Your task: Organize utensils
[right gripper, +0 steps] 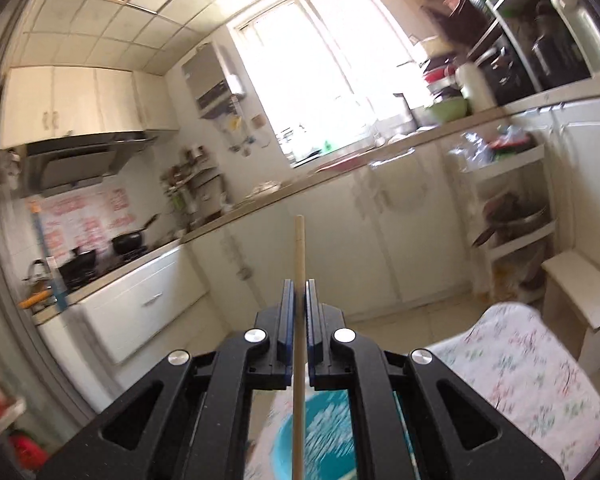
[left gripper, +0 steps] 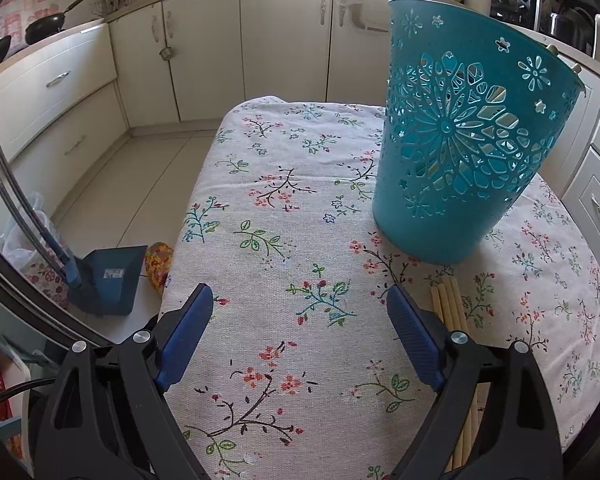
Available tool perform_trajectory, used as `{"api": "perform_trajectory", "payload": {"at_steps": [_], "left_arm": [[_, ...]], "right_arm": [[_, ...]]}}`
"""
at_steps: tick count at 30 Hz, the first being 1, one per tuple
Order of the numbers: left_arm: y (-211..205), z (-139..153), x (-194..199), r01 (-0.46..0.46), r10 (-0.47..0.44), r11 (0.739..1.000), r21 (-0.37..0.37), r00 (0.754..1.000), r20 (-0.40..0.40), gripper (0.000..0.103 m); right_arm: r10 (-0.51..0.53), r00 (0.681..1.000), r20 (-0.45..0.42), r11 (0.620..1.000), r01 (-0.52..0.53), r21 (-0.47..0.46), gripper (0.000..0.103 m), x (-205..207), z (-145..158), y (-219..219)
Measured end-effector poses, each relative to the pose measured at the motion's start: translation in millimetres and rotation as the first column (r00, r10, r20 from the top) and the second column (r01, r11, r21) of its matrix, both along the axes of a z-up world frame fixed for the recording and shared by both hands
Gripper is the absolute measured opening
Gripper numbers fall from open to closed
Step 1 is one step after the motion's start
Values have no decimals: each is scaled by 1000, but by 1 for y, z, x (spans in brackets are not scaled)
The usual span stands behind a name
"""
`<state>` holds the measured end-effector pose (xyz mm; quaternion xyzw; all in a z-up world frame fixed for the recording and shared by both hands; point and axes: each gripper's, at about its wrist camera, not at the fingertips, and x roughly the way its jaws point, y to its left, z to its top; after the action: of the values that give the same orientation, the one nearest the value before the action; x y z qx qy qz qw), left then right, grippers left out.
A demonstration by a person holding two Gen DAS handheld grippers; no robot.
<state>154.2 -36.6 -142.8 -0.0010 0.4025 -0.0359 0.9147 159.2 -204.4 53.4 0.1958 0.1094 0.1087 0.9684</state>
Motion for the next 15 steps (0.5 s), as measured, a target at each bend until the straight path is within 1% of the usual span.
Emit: {"api": "perform_trajectory", "payload": {"at_steps": [4, 8, 10, 12, 13, 14, 15], "left_arm": [[2, 0, 0, 2, -2, 1000, -11, 1000, 2, 85], [5, 0, 0, 4, -4, 1000, -18, 1000, 4, 85], [6, 0, 0, 3, -3, 1000, -21, 1000, 3, 85], [7, 0, 1, 3, -3, 1000, -23, 1000, 3, 85], [7, 0, 1, 1, -1, 1000, -24, 1000, 2, 85], [7, -1, 1, 0, 0, 1000, -24, 1000, 2, 85], [8, -1, 1, -1, 1, 1000, -25, 1000, 1, 85]], "right_arm": [[-53, 998, -44, 997, 51, -53, 6, 26, -20, 6], [-50, 994, -93, 993, 39, -115, 7, 31, -37, 12], [-39, 995, -96, 990, 25, -139, 7, 24, -41, 16], [-27, 994, -102, 981, 7, -193, 8, 13, -42, 24], [-22, 995, -98, 978, 1, -211, 11, 11, -41, 27], [-15, 996, -87, 970, -6, -244, 13, 1, -40, 32], [-5, 997, -83, 964, -17, -265, 14, -5, -38, 35]]}}
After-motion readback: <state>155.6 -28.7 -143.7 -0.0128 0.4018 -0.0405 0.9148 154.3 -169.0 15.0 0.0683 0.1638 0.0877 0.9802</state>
